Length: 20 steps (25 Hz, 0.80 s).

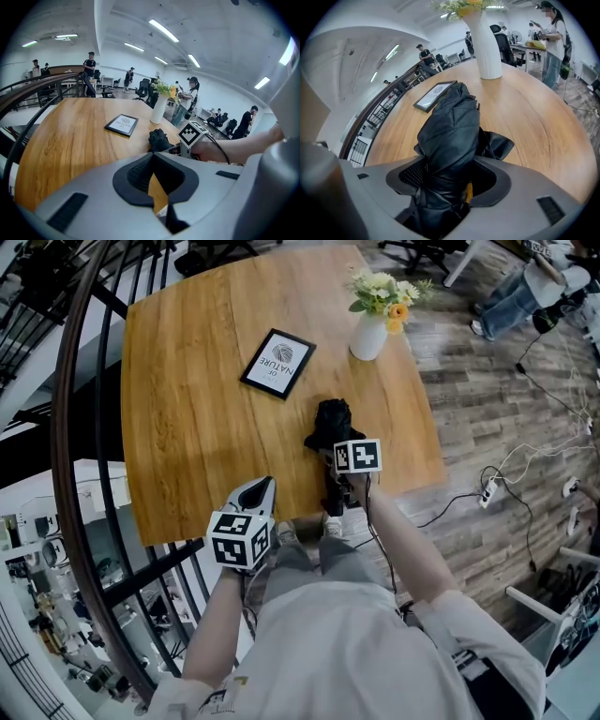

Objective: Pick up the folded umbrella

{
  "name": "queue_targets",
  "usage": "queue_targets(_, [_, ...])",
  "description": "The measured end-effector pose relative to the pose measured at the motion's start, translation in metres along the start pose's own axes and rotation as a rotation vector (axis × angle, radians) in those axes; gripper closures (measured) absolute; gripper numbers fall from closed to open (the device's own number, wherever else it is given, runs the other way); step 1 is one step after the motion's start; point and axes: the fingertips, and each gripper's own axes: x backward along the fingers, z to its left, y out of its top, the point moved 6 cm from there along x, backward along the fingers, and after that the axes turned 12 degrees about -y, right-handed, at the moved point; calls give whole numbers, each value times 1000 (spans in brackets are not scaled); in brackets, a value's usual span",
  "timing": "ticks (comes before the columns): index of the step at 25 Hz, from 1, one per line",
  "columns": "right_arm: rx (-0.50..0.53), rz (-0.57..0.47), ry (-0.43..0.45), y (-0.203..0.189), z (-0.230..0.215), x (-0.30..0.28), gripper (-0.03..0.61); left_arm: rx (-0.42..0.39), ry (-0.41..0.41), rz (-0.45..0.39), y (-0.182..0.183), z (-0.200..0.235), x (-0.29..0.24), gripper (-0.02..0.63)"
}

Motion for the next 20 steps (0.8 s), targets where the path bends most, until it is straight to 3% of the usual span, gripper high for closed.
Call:
queue_targets(4, [23, 3, 105, 1, 6, 13, 273, -3, 11, -28, 8, 2, 11, 597])
queue_targets(8, [65, -85, 154, 18, 29, 53, 276, -27, 21, -64, 25, 1, 28, 597])
queue_targets(13, [183, -304, 228, 70, 67, 136, 276, -122, 17, -121, 68, -7, 53, 597])
queue_targets(16, [222, -456, 267, 100, 88, 195, 276, -207, 14, -197, 105, -17, 75, 597])
queue_targets(20, [246, -639, 283, 132, 105, 269, 276, -256, 36, -312, 144, -24, 109, 597])
